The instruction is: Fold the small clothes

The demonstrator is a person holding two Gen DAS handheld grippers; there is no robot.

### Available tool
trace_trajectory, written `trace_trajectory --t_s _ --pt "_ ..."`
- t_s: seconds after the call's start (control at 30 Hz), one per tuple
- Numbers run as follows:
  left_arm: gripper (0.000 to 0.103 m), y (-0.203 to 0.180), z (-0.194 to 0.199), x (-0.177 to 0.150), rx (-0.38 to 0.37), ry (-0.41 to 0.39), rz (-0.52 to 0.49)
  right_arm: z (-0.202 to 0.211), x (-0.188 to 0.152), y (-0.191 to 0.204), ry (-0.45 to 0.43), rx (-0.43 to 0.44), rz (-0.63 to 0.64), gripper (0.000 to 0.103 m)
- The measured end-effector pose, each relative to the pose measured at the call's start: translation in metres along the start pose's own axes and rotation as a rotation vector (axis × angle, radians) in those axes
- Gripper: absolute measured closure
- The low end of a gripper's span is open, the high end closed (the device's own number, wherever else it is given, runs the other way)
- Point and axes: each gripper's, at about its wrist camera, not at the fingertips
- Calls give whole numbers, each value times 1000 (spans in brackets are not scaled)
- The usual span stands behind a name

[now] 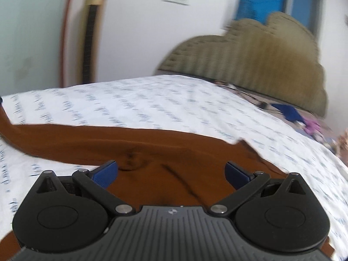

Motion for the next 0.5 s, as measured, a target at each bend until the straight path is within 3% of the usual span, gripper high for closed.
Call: trace_trajectory --t_s 0.1,0.23,0.4,0.5 --pt "92 -63 -4 2 -105 -10 -171 6 -6 -32 -5 -54 -101 0" --pt "92 -145 13 -28 -290 -36 -354 14 -21 -82 -18 -72 -316 0" --pt "92 -220 37 -96 -568 41 -569 22 -48 -135 -7 -98 -548 0" --pt "88 -248 41 -139 -732 174 -692 24 -57 -148 -4 -131 -575 0"
Point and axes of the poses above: each gripper's, at about its wrist camera, not at the fingertips, and z roughly against the way its jaws point, y to its left, x to its top, and after that the axes turned 7 degrees about -y, right-handed
